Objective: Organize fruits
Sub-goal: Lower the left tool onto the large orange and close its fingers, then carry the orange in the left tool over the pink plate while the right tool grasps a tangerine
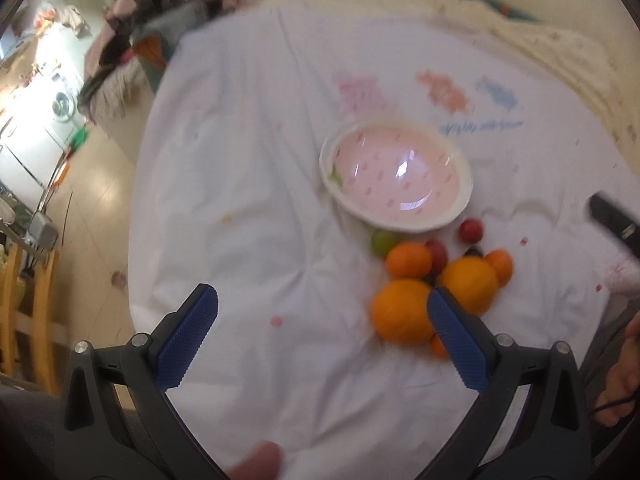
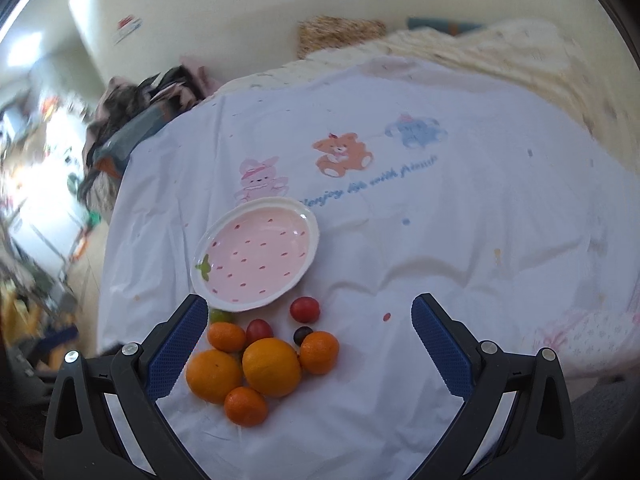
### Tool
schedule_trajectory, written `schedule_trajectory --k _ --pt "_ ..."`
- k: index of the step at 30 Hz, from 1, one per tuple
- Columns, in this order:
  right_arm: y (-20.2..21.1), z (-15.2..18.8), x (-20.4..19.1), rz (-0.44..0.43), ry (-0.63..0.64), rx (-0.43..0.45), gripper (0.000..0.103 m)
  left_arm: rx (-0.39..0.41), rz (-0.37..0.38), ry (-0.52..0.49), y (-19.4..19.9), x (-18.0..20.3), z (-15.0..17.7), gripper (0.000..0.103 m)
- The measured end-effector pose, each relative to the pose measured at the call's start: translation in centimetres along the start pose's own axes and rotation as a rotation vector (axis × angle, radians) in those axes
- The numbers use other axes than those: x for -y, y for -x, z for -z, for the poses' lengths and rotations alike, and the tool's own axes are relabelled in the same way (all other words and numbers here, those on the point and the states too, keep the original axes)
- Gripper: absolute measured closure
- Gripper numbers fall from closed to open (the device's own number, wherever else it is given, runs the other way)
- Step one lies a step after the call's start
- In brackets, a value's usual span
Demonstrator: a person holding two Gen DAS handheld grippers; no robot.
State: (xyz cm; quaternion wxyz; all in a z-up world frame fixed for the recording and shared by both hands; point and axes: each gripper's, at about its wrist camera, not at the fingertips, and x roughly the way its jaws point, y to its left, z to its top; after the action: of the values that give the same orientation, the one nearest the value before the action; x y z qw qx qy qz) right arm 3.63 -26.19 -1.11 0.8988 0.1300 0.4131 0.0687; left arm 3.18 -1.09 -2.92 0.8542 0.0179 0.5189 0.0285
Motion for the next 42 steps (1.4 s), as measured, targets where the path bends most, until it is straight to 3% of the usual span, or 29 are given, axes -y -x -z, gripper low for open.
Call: schedule_trajectory --k 10,21,26,34,38,42 --pt "-1.7 -0.2 2.0 0.017 -0.093 -0.071 0.0 -0.3 0.165 -0.105 -6.4 3.6 0.3 0.001" --pt "-2.9 0.0 2.5 0.048 -0.102 -0.103 0.0 -0.491 0.211 0.046 -12.6 4.8 0.3 0.014" --pt "-3.3 0.0 2.8 0.053 -0.108 -0.114 0.0 -0.476 0.229 0.031 -12.2 5.2 0.5 0.045" --pt "-4.1 0.3 4.2 0.051 -0.178 -0.161 0.0 -0.421 0.24 0.027 -7.8 4.0 1.1 0.047" --pt "-5.6 1.2 4.8 0.016 -0.224 -0.262 0.0 -0.358 0.238 0.061 -5.3 1.5 1.0 0.048" --pt "-7.3 2.5 3.7 -0.086 -0.231 -0.393 0.014 -0.278 0.221 0.116 -2.4 -1.4 1.5 0.048"
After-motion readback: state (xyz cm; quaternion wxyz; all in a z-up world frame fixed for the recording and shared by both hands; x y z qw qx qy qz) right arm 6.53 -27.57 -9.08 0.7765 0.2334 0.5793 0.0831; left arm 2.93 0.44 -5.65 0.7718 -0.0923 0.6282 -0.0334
